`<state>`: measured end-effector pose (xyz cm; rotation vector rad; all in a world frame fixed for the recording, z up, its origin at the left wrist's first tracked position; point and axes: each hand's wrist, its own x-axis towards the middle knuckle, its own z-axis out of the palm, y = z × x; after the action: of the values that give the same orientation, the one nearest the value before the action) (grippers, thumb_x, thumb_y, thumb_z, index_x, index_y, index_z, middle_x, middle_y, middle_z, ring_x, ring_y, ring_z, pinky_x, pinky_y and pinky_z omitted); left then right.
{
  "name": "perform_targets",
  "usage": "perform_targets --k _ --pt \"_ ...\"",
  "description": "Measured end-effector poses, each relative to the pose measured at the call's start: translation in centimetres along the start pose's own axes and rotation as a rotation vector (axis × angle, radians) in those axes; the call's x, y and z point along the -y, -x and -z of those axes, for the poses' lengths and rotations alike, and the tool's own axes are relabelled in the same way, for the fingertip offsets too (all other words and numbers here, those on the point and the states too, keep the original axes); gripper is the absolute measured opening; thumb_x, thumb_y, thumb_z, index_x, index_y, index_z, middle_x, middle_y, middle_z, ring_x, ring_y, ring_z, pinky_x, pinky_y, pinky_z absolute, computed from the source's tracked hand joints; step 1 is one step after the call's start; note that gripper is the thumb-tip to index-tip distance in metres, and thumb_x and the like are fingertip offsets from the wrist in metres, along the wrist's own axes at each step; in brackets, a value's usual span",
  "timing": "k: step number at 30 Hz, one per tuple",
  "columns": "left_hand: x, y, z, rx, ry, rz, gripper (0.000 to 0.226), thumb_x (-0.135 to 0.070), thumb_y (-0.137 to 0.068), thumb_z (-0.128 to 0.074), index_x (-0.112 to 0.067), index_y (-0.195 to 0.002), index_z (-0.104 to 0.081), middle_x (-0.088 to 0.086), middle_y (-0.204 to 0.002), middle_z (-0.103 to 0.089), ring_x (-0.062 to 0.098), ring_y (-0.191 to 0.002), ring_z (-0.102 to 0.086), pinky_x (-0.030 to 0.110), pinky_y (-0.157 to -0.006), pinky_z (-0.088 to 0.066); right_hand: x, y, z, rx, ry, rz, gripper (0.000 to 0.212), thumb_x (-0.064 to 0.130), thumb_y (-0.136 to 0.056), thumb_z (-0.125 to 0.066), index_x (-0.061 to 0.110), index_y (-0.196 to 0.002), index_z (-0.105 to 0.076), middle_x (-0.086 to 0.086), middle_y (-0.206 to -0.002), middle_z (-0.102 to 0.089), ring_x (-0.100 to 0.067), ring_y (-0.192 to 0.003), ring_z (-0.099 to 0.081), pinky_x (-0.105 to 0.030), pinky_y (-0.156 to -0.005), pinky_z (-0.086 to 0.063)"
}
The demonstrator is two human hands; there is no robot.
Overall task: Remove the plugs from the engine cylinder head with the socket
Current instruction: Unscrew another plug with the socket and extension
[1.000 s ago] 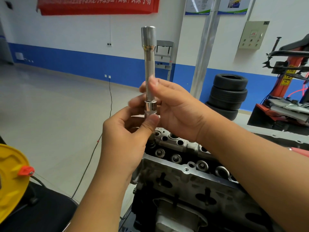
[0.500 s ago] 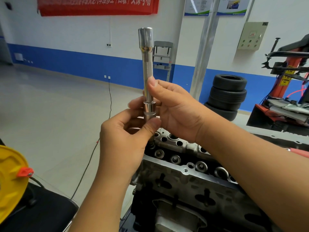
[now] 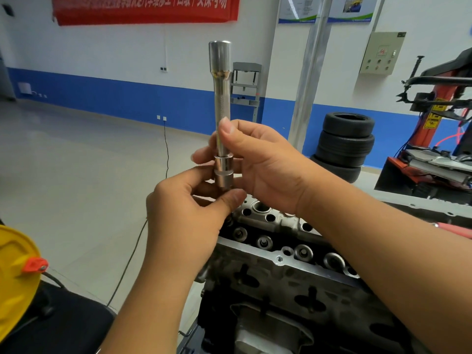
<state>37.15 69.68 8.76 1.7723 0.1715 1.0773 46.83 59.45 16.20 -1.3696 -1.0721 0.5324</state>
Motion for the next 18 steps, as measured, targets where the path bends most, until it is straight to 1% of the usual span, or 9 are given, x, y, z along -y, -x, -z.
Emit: perform_targets --k 2,4,6,9,11,12,14,16,18 --pt "0.0 -0.1 0.4 0.061 -0.007 -0.001 0.017 -0.030 -0.086 -0.083 -0.044 -0.092 -0.078 -0.020 -0.080 -0.076 0.002 -0.078 -0.073 0.032 -0.074 -0.059 0.0 0.0 0.1 0.000 0.023 -0.003 0.031 0.041 -0.103 -0.054 0.011 -0.104 -0.062 -0.008 -0.103 -0.077 -0.030 -0.099 -0.071 -0.064 -0.102 -0.049" --pt "0.0 -0.2 1.1 0.175 0.019 0.015 0.025 -0.020 -0.095 -0.074 -0.044 -0.100 -0.078 -0.020 -0.090 -0.078 0.001 -0.089 -0.074 0.031 -0.081 -0.057 0.0 -0.1 0.2 -0.009 0.034 -0.012 0.035 0.043 -0.107 -0.049 0.012 -0.104 -0.064 -0.008 -0.105 -0.077 -0.027 -0.099 -0.072 -0.059 -0.100 -0.053" --pt "0.1 -0.3 1.7 0.234 0.038 0.022 0.033 -0.010 -0.096 -0.072 -0.041 -0.104 -0.078 -0.021 -0.094 -0.079 0.000 -0.094 -0.074 0.027 -0.081 -0.055 0.0 -0.1 0.2 0.001 0.032 -0.028 0.038 0.045 -0.108 -0.045 0.014 -0.101 -0.067 -0.008 -0.107 -0.077 -0.026 -0.099 -0.072 -0.055 -0.097 -0.055" --pt "0.2 -0.4 1.5 0.165 0.054 0.051 0.029 -0.009 -0.088 -0.081 -0.037 -0.095 -0.077 -0.018 -0.085 -0.079 0.002 -0.083 -0.075 0.020 -0.070 -0.058 0.0 -0.1 0.1 0.037 0.037 -0.040 0.036 0.047 -0.104 -0.050 0.017 -0.099 -0.070 -0.007 -0.105 -0.077 -0.026 -0.099 -0.073 -0.056 -0.100 -0.053" --pt "0.3 -0.2 1.2 0.122 0.036 0.045 0.022 -0.016 -0.083 -0.086 -0.036 -0.088 -0.077 -0.019 -0.079 -0.077 0.000 -0.077 -0.074 0.016 -0.065 -0.055 0.0 -0.1 0.1 0.049 0.042 -0.021 0.027 0.042 -0.100 -0.057 0.017 -0.097 -0.067 -0.007 -0.100 -0.077 -0.024 -0.094 -0.073 -0.049 -0.092 -0.058" --pt "0.4 -0.1 1.1 0.110 0.019 0.033 0.018 -0.021 -0.081 -0.087 -0.035 -0.086 -0.076 -0.020 -0.077 -0.077 -0.001 -0.076 -0.073 0.018 -0.065 -0.053 0.0 -0.1 0.1 0.049 0.042 -0.009 0.023 0.040 -0.098 -0.059 0.017 -0.094 -0.064 -0.007 -0.098 -0.077 -0.022 -0.092 -0.073 -0.045 -0.087 -0.060" --pt "0.5 -0.2 1.2 0.112 -0.003 0.013 0.012 -0.029 -0.082 -0.084 -0.037 -0.087 -0.077 -0.022 -0.079 -0.076 -0.001 -0.081 -0.071 0.020 -0.065 -0.051 -0.1 -0.1 0.3 0.046 0.045 0.010 0.021 0.037 -0.098 -0.060 0.018 -0.091 -0.061 -0.008 -0.098 -0.077 -0.021 -0.088 -0.074 -0.040 -0.079 -0.059" --pt "0.7 -0.3 1.5 0.178 0.034 0.024 0.015 -0.026 -0.091 -0.076 -0.040 -0.094 -0.078 -0.023 -0.089 -0.077 0.000 -0.091 -0.071 0.015 -0.065 -0.054 -0.1 -0.1 0.3 0.039 0.042 0.018 0.023 0.038 -0.101 -0.057 0.016 -0.094 -0.060 -0.009 -0.100 -0.077 -0.023 -0.092 -0.075 -0.043 -0.082 -0.060" --pt "0.9 -0.4 1.7 0.227 0.079 0.036 0.026 -0.015 -0.098 -0.070 -0.040 -0.098 -0.080 -0.021 -0.095 -0.079 0.002 -0.096 -0.072 0.022 -0.077 -0.057 -0.1 -0.2 0.4 0.021 0.030 0.018 0.027 0.039 -0.103 -0.054 0.014 -0.100 -0.062 -0.010 -0.103 -0.077 -0.028 -0.097 -0.074 -0.053 -0.093 -0.058"
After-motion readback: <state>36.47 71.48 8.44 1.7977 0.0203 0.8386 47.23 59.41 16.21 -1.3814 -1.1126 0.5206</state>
